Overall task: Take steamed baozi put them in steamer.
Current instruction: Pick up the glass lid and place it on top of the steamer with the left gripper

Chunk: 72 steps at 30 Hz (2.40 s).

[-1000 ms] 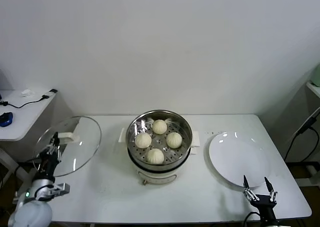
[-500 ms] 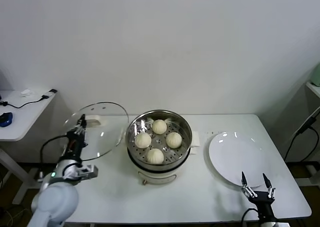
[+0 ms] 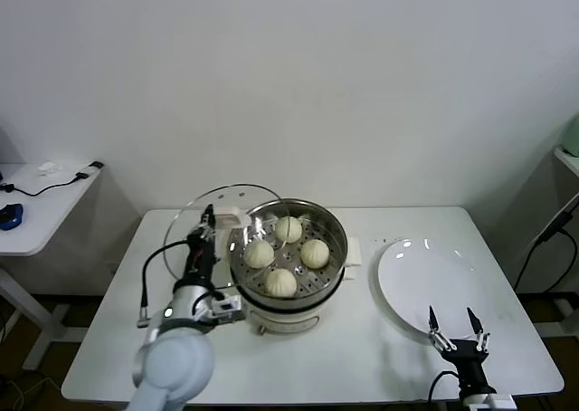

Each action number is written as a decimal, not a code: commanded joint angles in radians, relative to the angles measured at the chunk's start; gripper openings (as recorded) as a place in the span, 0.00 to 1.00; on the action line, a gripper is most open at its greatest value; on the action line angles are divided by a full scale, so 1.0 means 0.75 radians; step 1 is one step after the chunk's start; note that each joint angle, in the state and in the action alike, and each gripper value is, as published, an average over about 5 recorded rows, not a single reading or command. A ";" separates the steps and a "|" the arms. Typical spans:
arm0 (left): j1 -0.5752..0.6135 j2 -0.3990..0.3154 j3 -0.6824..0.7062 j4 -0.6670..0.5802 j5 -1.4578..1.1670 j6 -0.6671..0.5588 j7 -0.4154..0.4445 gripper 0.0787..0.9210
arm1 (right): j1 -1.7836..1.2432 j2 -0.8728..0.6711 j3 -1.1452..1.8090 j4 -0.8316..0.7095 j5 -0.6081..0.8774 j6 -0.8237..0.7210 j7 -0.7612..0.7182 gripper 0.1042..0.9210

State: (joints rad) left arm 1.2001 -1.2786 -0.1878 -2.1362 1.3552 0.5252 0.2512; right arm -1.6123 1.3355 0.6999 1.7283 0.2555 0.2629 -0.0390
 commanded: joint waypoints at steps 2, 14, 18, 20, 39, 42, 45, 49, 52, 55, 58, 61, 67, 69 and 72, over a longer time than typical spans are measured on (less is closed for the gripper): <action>-0.095 -0.224 0.252 0.151 0.246 0.057 0.028 0.06 | -0.003 -0.001 0.011 0.010 -0.023 -0.023 -0.014 0.88; -0.121 -0.352 0.307 0.304 0.377 0.045 0.016 0.06 | -0.004 -0.021 0.032 0.014 -0.005 -0.024 -0.030 0.88; -0.116 -0.370 0.306 0.340 0.402 0.041 0.000 0.06 | -0.003 -0.027 0.032 0.012 0.014 -0.023 -0.028 0.88; -0.116 -0.373 0.302 0.351 0.408 0.040 -0.010 0.06 | -0.002 -0.031 0.033 0.010 0.018 -0.022 -0.027 0.88; -0.093 -0.442 0.258 0.441 0.485 0.061 -0.083 0.06 | -0.008 -0.045 0.030 0.001 0.028 -0.007 -0.024 0.88; -0.089 -0.440 0.252 0.441 0.497 0.066 -0.082 0.06 | -0.009 -0.048 0.030 0.002 0.029 -0.006 -0.026 0.88; -0.080 -0.440 0.253 0.440 0.498 0.068 -0.078 0.06 | -0.007 -0.048 0.028 0.002 0.029 -0.006 -0.027 0.88; -0.075 -0.452 0.258 0.446 0.497 0.067 -0.083 0.06 | -0.003 -0.044 0.024 0.000 0.027 -0.006 -0.028 0.88; -0.082 -0.460 0.257 0.458 0.499 0.067 -0.090 0.06 | 0.000 -0.041 0.023 -0.004 0.023 -0.004 -0.027 0.88; -0.088 -0.458 0.252 0.469 0.502 0.066 -0.096 0.06 | 0.001 -0.040 0.023 -0.007 0.021 0.000 -0.026 0.88; -0.087 -0.451 0.246 0.471 0.504 0.064 -0.095 0.06 | -0.001 -0.043 0.025 -0.010 0.022 0.004 -0.028 0.88; -0.083 -0.447 0.241 0.466 0.506 0.057 -0.090 0.06 | 0.000 -0.044 0.025 -0.009 0.021 0.004 -0.031 0.88; -0.079 -0.445 0.254 0.439 0.497 0.050 -0.085 0.08 | 0.006 -0.040 0.023 -0.005 0.016 -0.002 -0.036 0.88; -0.077 -0.444 0.258 0.428 0.493 0.046 -0.080 0.13 | 0.007 -0.040 0.021 -0.001 0.014 -0.006 -0.040 0.88; -0.071 -0.432 0.263 0.400 0.471 0.044 -0.065 0.24 | 0.007 -0.042 0.021 0.003 0.014 -0.015 -0.050 0.88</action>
State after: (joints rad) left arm 1.1419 -1.6093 0.0038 -1.8093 1.7265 0.5626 0.1893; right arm -1.6076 1.3052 0.7155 1.7271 0.2671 0.2588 -0.0694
